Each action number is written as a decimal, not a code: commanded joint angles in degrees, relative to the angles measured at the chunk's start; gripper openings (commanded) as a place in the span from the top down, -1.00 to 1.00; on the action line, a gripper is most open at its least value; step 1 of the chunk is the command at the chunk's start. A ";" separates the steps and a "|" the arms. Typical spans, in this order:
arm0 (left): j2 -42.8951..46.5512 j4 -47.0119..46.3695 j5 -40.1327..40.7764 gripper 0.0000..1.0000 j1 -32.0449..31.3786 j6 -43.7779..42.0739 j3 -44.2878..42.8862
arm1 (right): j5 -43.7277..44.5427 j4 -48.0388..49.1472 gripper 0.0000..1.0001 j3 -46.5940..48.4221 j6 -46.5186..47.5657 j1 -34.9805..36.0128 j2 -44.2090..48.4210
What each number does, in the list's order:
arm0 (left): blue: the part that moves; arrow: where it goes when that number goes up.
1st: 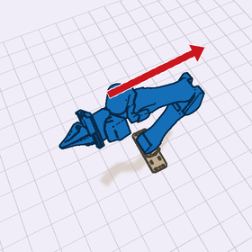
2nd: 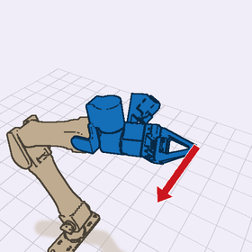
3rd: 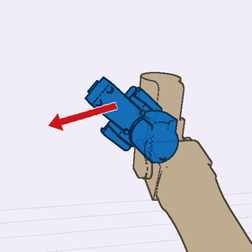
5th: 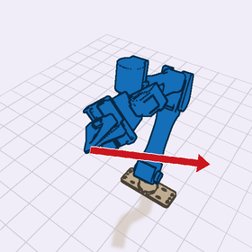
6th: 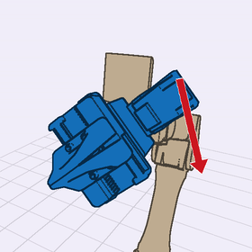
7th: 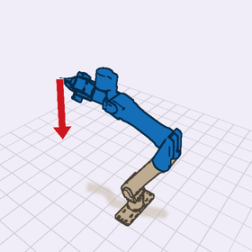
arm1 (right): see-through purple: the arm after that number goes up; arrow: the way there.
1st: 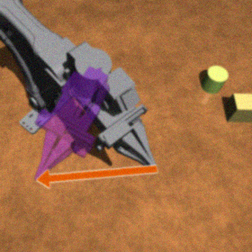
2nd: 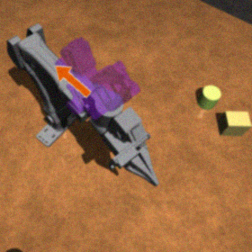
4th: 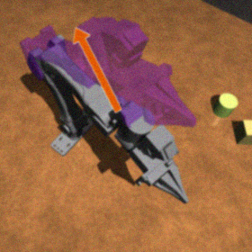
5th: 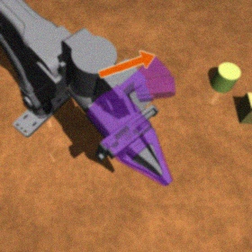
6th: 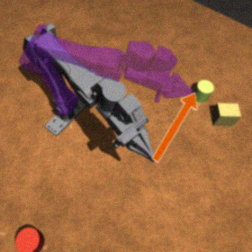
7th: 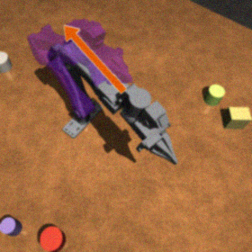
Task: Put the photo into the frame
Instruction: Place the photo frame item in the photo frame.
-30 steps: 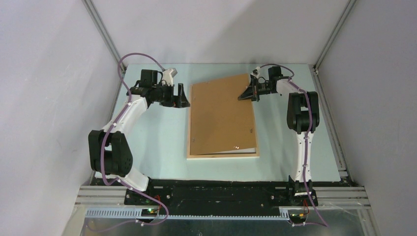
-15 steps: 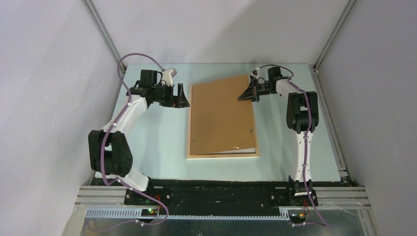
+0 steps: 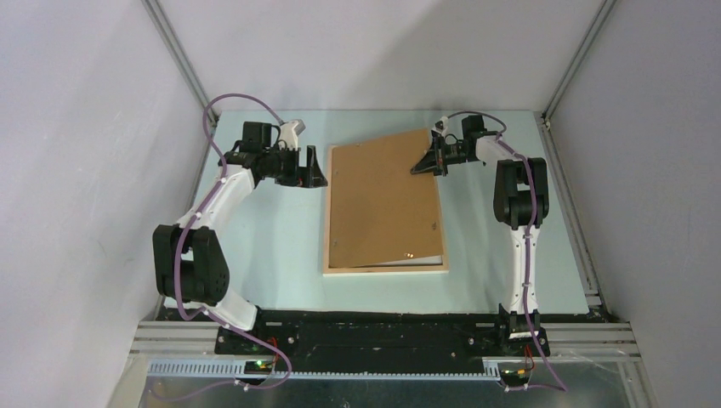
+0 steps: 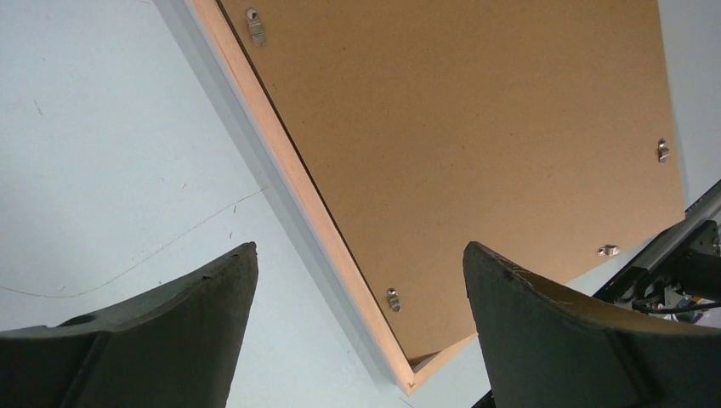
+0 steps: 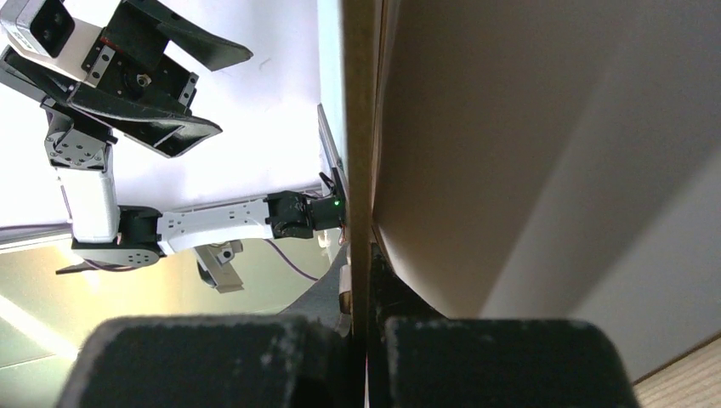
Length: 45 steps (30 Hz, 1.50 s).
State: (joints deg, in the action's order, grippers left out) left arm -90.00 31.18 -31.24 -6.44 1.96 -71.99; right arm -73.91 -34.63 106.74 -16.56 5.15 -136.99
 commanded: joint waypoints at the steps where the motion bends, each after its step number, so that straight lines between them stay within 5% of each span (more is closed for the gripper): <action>1: 2.50 -0.69 -0.75 -0.89 0.64 -0.68 0.02 | -3.96 -1.74 1.00 2.28 -0.10 0.36 0.04; 45: 1.92 -0.70 -1.46 -0.89 1.56 -0.39 0.28 | -1.56 -3.39 1.00 4.66 1.69 0.92 -3.37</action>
State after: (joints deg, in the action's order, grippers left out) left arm -90.00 31.18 -31.68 -5.37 1.96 -71.99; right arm -73.32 -36.25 108.79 -15.84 5.50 -140.07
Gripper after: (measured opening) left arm 0.946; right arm 0.022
